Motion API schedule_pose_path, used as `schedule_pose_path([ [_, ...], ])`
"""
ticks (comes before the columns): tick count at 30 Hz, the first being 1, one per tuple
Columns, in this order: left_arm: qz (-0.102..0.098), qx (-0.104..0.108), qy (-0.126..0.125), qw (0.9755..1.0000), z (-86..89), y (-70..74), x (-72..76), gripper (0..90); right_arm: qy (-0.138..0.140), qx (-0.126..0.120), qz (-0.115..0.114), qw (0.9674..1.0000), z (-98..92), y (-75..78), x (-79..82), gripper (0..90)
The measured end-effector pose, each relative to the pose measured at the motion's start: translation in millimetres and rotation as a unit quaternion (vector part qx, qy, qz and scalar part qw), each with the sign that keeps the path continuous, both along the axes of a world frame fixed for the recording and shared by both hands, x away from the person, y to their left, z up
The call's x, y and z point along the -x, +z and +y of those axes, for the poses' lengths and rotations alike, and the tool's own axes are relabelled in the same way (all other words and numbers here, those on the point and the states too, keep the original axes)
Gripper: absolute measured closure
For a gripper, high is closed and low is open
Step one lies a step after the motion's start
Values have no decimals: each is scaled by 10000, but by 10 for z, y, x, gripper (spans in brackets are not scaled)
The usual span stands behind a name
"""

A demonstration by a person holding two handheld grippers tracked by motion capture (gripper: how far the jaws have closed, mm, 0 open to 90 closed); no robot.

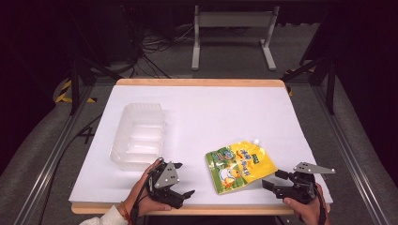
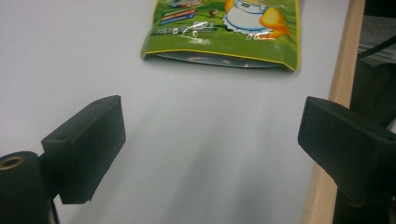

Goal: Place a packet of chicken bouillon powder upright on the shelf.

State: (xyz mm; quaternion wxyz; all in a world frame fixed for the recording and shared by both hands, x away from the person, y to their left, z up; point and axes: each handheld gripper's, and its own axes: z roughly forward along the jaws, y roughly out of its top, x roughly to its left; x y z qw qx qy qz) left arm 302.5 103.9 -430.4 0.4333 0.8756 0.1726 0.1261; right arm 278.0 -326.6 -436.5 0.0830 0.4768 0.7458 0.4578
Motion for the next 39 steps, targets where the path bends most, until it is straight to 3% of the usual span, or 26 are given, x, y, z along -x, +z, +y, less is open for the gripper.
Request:
schedule_pose_path([
  [11, 76, 6, -131, 9999, 9, -22, -45, 76, 196, -188, 172, 9995, 153, -55, -116, 247],
  [16, 223, 34, -300, 9993, -13, -49, -68, 91, 324, -585, 279, 9974, 239, -92, -216, 239],
  [19, 304, -18, -338, 9990, -32, -77, -67, 100, 270, -686, 291, 9969, 279, -115, -260, 238],
  [25, 237, 7, -308, 9992, -12, -66, -46, 114, 126, -1003, 362, 9942, 261, -125, -326, 268],
  [29, 235, 26, -294, 9993, 3, -56, -46, 119, -27, -940, 321, 9950, 277, -118, -350, 366],
  [32, 257, 9, -303, 9992, -8, -60, -54, 126, -239, -804, 287, 9961, 303, -120, -361, 537],
  [36, 182, 80, -265, 9995, 1, -40, -61, 139, -312, -772, 168, 9964, 344, -97, -371, 688],
  [39, 241, 148, -221, 9994, 12, -34, -75, 143, -345, -636, 50, 9974, 393, -62, -361, 782],
])
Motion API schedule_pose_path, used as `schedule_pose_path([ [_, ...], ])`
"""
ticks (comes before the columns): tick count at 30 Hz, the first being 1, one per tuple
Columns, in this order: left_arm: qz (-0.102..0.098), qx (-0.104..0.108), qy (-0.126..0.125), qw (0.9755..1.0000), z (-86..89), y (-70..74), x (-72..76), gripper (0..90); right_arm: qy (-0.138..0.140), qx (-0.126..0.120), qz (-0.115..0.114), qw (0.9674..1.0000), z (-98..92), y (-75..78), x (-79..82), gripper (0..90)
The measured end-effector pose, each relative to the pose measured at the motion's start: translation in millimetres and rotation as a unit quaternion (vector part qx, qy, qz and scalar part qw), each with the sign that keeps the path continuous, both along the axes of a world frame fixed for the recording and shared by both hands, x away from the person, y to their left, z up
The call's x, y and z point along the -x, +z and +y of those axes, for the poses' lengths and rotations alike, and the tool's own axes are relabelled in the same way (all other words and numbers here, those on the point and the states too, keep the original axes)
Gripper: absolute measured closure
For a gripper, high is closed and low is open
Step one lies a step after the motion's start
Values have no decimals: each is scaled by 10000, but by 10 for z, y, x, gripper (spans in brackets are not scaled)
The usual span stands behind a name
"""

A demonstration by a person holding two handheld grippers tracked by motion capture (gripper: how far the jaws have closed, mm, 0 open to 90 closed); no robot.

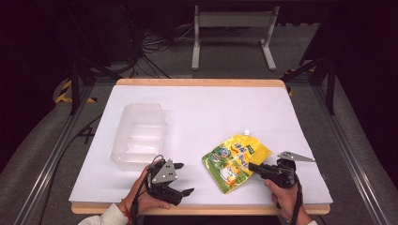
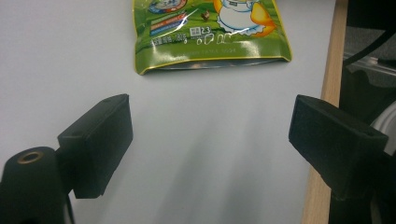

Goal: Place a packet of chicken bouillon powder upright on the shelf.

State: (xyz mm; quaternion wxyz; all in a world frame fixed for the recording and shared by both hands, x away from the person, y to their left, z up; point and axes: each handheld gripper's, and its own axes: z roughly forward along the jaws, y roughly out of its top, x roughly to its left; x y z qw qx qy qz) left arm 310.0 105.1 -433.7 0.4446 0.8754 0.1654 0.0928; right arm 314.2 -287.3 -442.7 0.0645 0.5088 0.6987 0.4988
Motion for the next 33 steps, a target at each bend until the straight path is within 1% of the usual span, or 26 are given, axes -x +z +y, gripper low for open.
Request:
schedule_pose_path([
  [1, 0, 0, 0, 10000, 0, 0, 0, 143, 0, 0, 0, 10000, 0, 0, 0, 782],
  [2, 0, 9, -14, 10000, 0, 1, -9, 143, -5, 34, -54, 10000, 13, 8, 3, 805],
  [3, 34, 47, 1, 10000, -1, 3, -12, 144, 9, 44, -135, 9999, 23, 22, -1, 852],
  [4, 62, 77, -5, 10000, -2, 5, -16, 145, 18, 49, -174, 9998, 27, 30, 2, 861],
  [7, 78, 74, 0, 9999, -12, 15, -43, 149, 75, 0, -297, 9995, 36, 68, 17, 889],
  [9, 93, 90, 9, 9999, -33, 22, -74, 151, 129, -1, -417, 9990, 48, 99, 32, 900],
  [10, 121, 122, 38, 9998, -49, 28, -90, 155, 170, -8, -516, 9985, 57, 127, 47, 900],
  [12, 182, 186, 34, 9997, -81, 54, -126, 158, 242, -23, -639, 9977, 81, 184, 81, 900],
  [14, 194, 226, 1, 9996, -119, 90, -162, 164, 346, 18, -787, 9963, 108, 250, 114, 900],
  [16, 179, 264, -15, 9995, -161, 130, -192, 173, 457, 82, -971, 9942, 146, 323, 153, 900],
  [17, 168, 301, -16, 9994, -175, 152, -205, 174, 547, 153, -1078, 9925, 169, 361, 174, 900],
  [18, 205, 350, -28, 9992, -196, 174, -224, 176, 610, 207, -1166, 9911, 197, 397, 196, 900],
  [19, 205, 350, -28, 9992, -196, 174, -224, 181, 610, 207, -1166, 9911, 197, 397, 196, 900],
  [20, 166, 316, -33, 9994, -223, 197, -245, 181, 685, 267, -1260, 9893, 233, 434, 220, 900],
  [21, 148, 340, -20, 9993, -241, 211, -263, 182, 756, 358, -1356, 9872, 271, 467, 244, 900],
  [23, 185, 378, -15, 9991, -273, 230, -306, 187, 855, 438, -1446, 9848, 321, 511, 271, 900],
  [25, 209, 424, 8, 9989, -304, 245, -358, 186, 968, 506, -1561, 9817, 370, 552, 295, 900],
  [26, 291, 465, 8, 9985, -316, 250, -386, 186, 1001, 552, -1610, 9803, 394, 573, 302, 900],
  [27, 324, 466, -3, 9984, -327, 253, -410, 172, 1078, 586, -1689, 9780, 428, 602, 314, 900],
  [28, 316, 469, 21, 9984, -346, 253, -440, 172, 1078, 586, -1689, 9780, 428, 602, 314, 900],
  [29, 352, 492, 24, 9982, -363, 250, -473, 174, 1129, 608, -1727, 9766, 450, 620, 322, 900],
  [30, 376, 471, 13, 9982, -380, 245, -503, 175, 1185, 650, -1763, 9750, 470, 635, 327, 900],
  [31, 351, 449, 35, 9984, -392, 241, -523, 175, 1251, 663, -1810, 9732, 483, 647, 334, 900],
  [33, 402, 468, 30, 9981, -401, 236, -549, 186, 1297, 732, -1847, 9714, 499, 659, 347, 900],
])
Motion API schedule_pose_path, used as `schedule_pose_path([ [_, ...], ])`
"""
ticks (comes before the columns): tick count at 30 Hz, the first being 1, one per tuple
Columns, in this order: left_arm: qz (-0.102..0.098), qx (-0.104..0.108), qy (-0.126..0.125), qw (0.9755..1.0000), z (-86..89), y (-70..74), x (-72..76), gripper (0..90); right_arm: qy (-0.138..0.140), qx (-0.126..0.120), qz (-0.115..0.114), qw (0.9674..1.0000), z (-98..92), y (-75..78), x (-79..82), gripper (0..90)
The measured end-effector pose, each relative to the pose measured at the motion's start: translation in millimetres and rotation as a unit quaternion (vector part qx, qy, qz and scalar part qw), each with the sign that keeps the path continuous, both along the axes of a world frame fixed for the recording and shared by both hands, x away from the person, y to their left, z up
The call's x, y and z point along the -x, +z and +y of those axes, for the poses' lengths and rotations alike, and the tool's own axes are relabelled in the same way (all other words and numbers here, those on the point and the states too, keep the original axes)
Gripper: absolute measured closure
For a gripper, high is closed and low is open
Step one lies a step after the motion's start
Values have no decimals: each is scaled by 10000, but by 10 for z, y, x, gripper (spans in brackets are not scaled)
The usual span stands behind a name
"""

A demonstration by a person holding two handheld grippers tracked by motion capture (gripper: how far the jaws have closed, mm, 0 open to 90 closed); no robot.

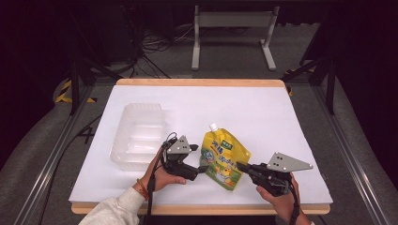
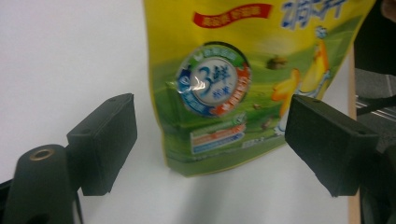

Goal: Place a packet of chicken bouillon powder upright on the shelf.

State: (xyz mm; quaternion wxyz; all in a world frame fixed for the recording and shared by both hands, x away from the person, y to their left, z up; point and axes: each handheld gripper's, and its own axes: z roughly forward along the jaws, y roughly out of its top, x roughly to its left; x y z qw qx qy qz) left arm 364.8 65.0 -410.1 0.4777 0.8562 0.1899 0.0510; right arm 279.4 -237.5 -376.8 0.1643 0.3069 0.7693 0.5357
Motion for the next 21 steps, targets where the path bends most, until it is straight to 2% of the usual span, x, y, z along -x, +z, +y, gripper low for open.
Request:
schedule_pose_path([
  [1, -68, -50, 6, 10000, -8, -2, -5, 188, 21, 29, -40, 10000, 8, 2, 9, 900],
  [3, -71, -66, -2, 10000, -16, -5, -17, 205, 108, 118, -128, 9998, 25, 11, 32, 900],
  [9, -72, -5, -66, 10000, -42, -4, -58, 222, 110, 123, -113, 9998, 54, 42, 37, 900],
  [10, -33, 35, -98, 9999, -46, -6, -65, 232, 145, 155, -144, 9997, 71, 52, 40, 900],
  [12, -139, 21, -144, 9998, -62, 8, -52, 274, 199, 238, -200, 9993, 108, 74, 56, 900],
  [13, -139, 21, -144, 9998, -62, 8, -52, 312, 199, 238, -200, 9993, 108, 74, 56, 900],
  [14, -154, 22, -220, 9996, -64, 17, -42, 312, 223, 247, -208, 9992, 115, 78, 58, 900],
  [15, -207, 40, -249, 9995, -61, 27, -26, 398, 210, 249, -224, 9992, 118, 78, 58, 900],
  [16, -296, 13, -198, 9994, -60, 42, -14, 420, 187, 260, -237, 9992, 116, 79, 53, 900],
  [19, -320, 3, -146, 9994, -32, 51, -10, 589, 75, 241, -248, 9994, 88, 90, 37, 900],
  [21, -386, 34, -100, 9992, 2, 62, -5, 651, 1, 225, -261, 9994, 66, 102, 31, 900],
])
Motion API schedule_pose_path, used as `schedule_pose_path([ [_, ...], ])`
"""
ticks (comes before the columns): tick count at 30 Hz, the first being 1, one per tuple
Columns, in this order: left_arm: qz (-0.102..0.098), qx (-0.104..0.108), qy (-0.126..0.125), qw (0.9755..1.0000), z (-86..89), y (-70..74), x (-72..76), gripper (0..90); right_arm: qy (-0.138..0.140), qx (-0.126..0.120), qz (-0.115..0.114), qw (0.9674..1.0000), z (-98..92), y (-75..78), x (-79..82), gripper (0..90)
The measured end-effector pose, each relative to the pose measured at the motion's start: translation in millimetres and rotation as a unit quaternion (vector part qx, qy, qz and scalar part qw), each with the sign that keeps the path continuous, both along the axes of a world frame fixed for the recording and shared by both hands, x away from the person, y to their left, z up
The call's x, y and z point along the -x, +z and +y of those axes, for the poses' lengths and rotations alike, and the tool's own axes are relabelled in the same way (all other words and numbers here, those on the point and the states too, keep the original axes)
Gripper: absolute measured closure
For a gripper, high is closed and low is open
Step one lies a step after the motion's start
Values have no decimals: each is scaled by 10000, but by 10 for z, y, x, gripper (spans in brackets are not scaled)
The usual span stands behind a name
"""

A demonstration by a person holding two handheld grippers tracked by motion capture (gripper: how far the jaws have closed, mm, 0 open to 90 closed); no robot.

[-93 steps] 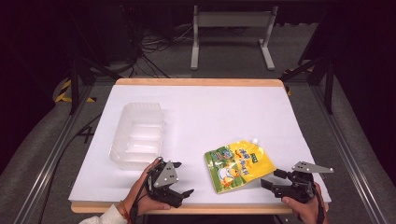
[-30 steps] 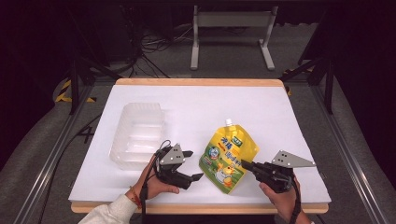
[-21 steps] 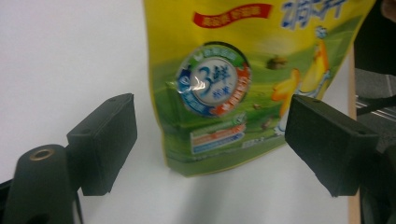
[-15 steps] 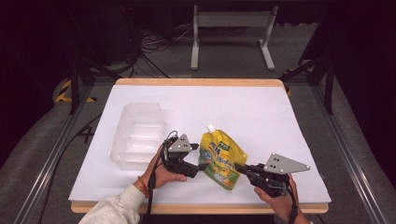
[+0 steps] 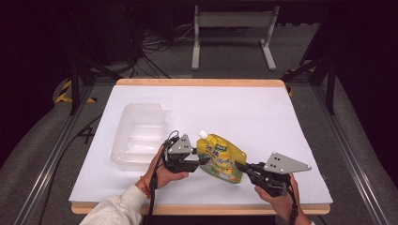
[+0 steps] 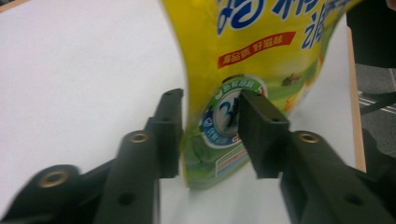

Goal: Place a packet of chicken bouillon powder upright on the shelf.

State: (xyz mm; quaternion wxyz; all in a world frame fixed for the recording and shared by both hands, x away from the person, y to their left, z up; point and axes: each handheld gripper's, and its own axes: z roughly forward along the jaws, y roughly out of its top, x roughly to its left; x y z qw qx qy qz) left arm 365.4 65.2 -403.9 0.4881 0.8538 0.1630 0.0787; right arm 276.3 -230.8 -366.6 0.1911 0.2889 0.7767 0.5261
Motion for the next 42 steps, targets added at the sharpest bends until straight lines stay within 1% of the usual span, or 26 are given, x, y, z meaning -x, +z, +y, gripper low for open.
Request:
schedule_pose_path([
  [1, -86, -36, 76, 9999, 16, 12, 2, 683, -28, -35, 10, 10000, -8, 4, -1, 900],
  [3, -68, 66, 85, 9999, 50, 32, -2, 744, -38, -26, -16, 10000, -1, 5, 3, 900],
  [4, -86, 53, 106, 9999, 52, 39, 3, 755, -38, -28, -32, 10000, 4, 5, 7, 900],
  [7, -276, -132, 132, 9994, 26, 58, 48, 811, -80, 27, -87, 9999, 23, 13, 12, 900],
  [8, -298, -157, 135, 9993, 20, 63, 61, 834, -103, 13, -96, 9999, 23, 18, 8, 900],
  [9, -395, -184, 174, 9989, 18, 83, 82, 850, -129, 9, -107, 9999, 17, 26, 1, 900],
  [10, -395, -184, 174, 9989, 18, 83, 82, 856, -134, -15, -109, 9998, 14, 30, -2, 900],
  [11, -430, -193, 227, 9986, 17, 104, 101, 861, -141, -26, -118, 9998, 13, 35, -4, 900],
  [12, -430, -193, 227, 9986, 17, 104, 101, 864, -141, -26, -118, 9998, 13, 35, -4, 900],
  [13, -470, -239, 239, 9983, 23, 123, 108, 864, -138, -23, -122, 9998, 15, 39, -4, 900],
  [17, -555, -255, 329, 9976, 55, 168, 123, 870, -150, -54, -142, 9998, 52, 71, -13, 900],
  [20, -629, -253, 462, 9966, 109, 229, 141, 869, -125, -69, -197, 9997, 109, 114, -31, 900],
  [21, -604, -232, 507, 9966, 126, 251, 154, 868, -83, -37, -258, 9996, 156, 154, -40, 900],
  [22, -620, -244, 558, 9962, 135, 267, 172, 868, -83, -37, -258, 9996, 156, 154, -40, 900],
  [24, -797, -374, 676, 9938, 142, 321, 235, 872, -22, -26, -296, 9996, 196, 197, -34, 900],
  [29, -845, -395, 747, 9928, 169, 376, 257, 876, -2, 1, -362, 9993, 227, 243, -38, 900],
  [31, -903, -473, 748, 9920, 190, 408, 259, 881, 12, -3, -375, 9993, 250, 270, -57, 900],
  [33, -1022, -558, 818, 9898, 244, 464, 246, 885, 52, 42, -379, 9993, 307, 315, -97, 900],
  [34, -1022, -558, 818, 9898, 244, 464, 246, 885, 52, 42, -379, 9993, 307, 315, -97, 900],
  [37, -979, -432, 889, 9903, 344, 501, 212, 885, 101, 101, -452, 9989, 401, 396, -157, 900],
  [39, -1016, -419, 983, 9891, 411, 531, 189, 885, 149, 98, -483, 9987, 462, 432, -203, 900],
  [42, -1018, -388, 1114, 9878, 493, 548, 161, 884, 195, 100, -538, 9983, 558, 449, -270, 900],
])
